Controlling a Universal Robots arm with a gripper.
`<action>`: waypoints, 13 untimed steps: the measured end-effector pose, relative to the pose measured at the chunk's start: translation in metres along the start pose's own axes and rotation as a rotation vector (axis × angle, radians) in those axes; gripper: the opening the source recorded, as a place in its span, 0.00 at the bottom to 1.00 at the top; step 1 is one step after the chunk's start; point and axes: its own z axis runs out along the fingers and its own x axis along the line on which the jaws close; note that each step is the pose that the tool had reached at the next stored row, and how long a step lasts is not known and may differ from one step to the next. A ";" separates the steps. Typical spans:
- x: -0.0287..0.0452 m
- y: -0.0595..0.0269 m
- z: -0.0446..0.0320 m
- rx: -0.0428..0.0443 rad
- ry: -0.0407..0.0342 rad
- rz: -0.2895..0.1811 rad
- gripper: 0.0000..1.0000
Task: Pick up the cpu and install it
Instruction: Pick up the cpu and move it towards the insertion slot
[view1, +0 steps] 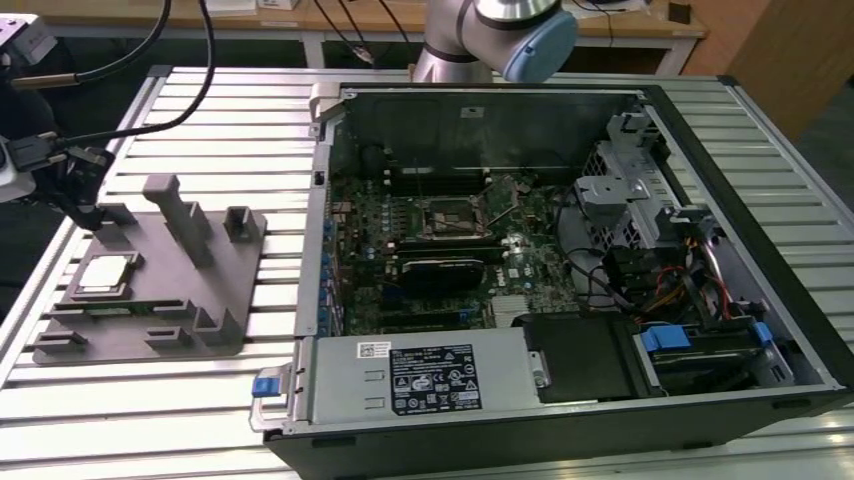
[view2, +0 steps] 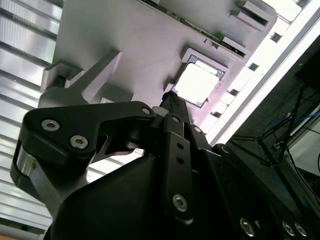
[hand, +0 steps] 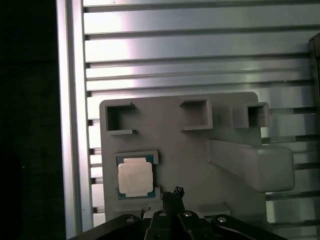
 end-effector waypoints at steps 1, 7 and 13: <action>0.0012 -0.0002 0.0014 0.0001 0.0000 0.000 0.11; 0.0086 -0.0011 0.0101 0.0001 0.0001 0.000 0.11; 0.0141 -0.0019 0.0181 0.0000 0.0000 0.000 0.11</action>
